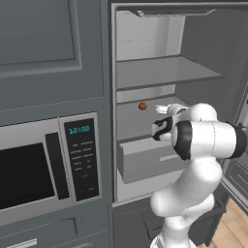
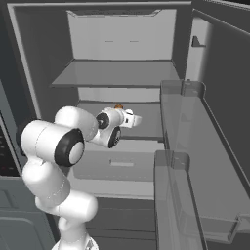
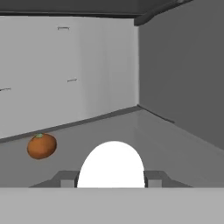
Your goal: Pick the egg and butter from the fridge and place them by the bowl for mixing.
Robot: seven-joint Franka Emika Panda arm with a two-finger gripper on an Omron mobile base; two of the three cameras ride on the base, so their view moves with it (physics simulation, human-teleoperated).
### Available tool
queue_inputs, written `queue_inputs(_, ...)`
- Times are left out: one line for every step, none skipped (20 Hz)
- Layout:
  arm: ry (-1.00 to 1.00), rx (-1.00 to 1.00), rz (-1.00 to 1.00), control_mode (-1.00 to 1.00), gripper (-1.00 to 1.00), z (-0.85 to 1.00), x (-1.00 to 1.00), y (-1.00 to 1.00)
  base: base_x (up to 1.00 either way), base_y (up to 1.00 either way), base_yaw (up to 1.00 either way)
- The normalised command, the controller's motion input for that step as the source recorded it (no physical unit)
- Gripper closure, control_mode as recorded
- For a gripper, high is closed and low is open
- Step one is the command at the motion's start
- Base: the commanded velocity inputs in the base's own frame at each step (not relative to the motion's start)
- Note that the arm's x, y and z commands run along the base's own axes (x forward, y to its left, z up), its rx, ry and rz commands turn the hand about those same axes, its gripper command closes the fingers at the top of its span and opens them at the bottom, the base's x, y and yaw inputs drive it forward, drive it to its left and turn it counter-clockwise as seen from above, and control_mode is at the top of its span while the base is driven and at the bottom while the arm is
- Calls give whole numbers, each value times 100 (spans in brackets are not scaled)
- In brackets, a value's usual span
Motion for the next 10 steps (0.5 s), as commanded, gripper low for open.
queue_inputs(0,0,0,-100,100,56,-64,9,0,0,0)
queue_inputs(0,0,0,-100,100,60,-65,4,0,0,0)
queue_inputs(0,0,0,-100,100,57,-65,4,0,0,0)
queue_inputs(0,0,0,-100,100,47,-68,4,0,0,0)
queue_inputs(0,0,0,-100,100,37,-70,9,0,0,0)
queue_inputs(0,0,0,-100,100,29,-65,14,0,0,0)
queue_inputs(0,0,0,-100,100,13,-48,24,0,0,0)
queue_inputs(1,-1,0,-100,100,0,-39,19,0,0,0)
queue_inputs(0,0,0,-100,100,5,-49,19,0,0,0)
queue_inputs(6,0,0,-100,100,5,-44,16,0,0,0)
